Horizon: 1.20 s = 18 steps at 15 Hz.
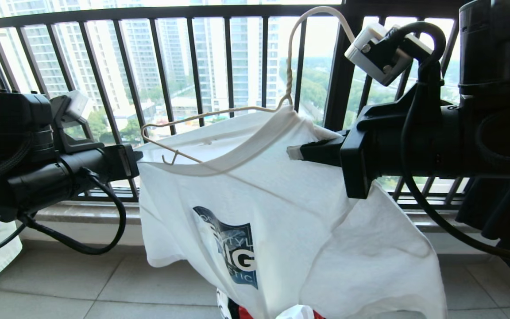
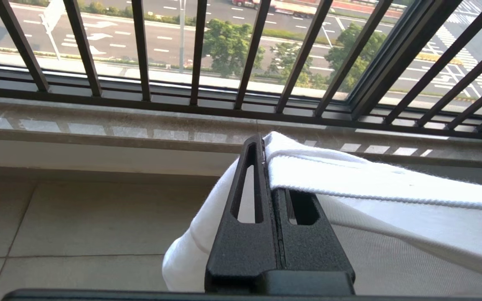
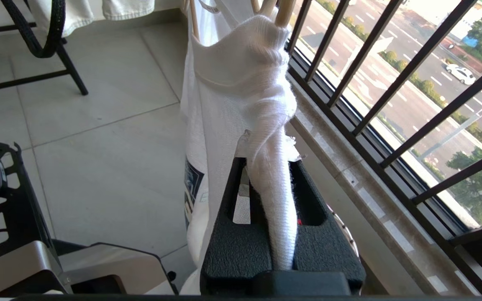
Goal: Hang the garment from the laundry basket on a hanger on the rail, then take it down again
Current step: Hang the clothes on the clothes rack
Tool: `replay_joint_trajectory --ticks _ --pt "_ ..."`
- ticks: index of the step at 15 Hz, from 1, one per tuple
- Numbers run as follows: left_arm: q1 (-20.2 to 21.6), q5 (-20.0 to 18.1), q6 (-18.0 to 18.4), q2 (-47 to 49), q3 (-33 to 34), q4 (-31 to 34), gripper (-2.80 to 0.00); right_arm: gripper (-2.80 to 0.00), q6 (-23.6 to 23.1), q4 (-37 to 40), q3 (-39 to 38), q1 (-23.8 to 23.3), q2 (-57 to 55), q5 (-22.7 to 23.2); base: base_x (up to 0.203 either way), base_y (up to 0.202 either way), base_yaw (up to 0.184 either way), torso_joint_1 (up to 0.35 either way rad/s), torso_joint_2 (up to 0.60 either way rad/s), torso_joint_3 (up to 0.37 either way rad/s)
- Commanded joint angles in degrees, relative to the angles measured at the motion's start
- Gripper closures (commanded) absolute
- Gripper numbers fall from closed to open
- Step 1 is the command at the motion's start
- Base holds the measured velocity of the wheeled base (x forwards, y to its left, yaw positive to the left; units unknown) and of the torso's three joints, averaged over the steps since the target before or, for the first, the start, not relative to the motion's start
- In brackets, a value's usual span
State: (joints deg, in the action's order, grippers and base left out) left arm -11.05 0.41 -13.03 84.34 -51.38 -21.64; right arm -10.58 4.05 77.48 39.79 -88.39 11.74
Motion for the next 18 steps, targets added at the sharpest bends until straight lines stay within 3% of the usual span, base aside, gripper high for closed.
replay_joint_trajectory --ticks 1,4,6,10,16,18 --pt "0.68 0.02 -0.06 -0.58 -0.21 -0.16 0.0 0.0 -1.39 0.08 -0.31 -0.42 -1.68 0.04 0.0 0.0 0.0 0.0 0.0 0.0" --pt "0.68 -0.12 0.02 -1.63 -0.35 1.68 0.0 0.0 -2.95 -1.59 -0.06 -2.46 -4.21 0.2 0.0 0.0 0.0 0.0 0.0 0.0" --pt "0.72 -2.93 0.02 -2.84 -0.84 4.56 0.0 0.0 -2.87 -5.81 -0.14 -3.72 -5.65 0.21 0.0 0.0 0.0 0.0 0.0 0.0" --pt "0.86 -3.14 0.02 -1.64 -0.91 4.68 0.0 0.0 -1.64 -5.98 -0.07 -3.84 -4.7 0.74 0.0 0.0 0.0 0.0 0.0 0.0" --pt "2.06 -3.56 0.02 -4.49 -1.91 5.45 0.0 0.0 -3.83 -5.98 -0.76 -4.2 -6.62 0.57 0.0 0.0 0.0 0.0 0.0 0.0" --pt "2.08 -3.65 -0.02 -5.92 -3.95 10.97 0.0 0.0 -3.86 -5.98 -0.82 -4.46 -6.77 0.57 0.0 0.0 0.0 0.0 0.0 0.0"
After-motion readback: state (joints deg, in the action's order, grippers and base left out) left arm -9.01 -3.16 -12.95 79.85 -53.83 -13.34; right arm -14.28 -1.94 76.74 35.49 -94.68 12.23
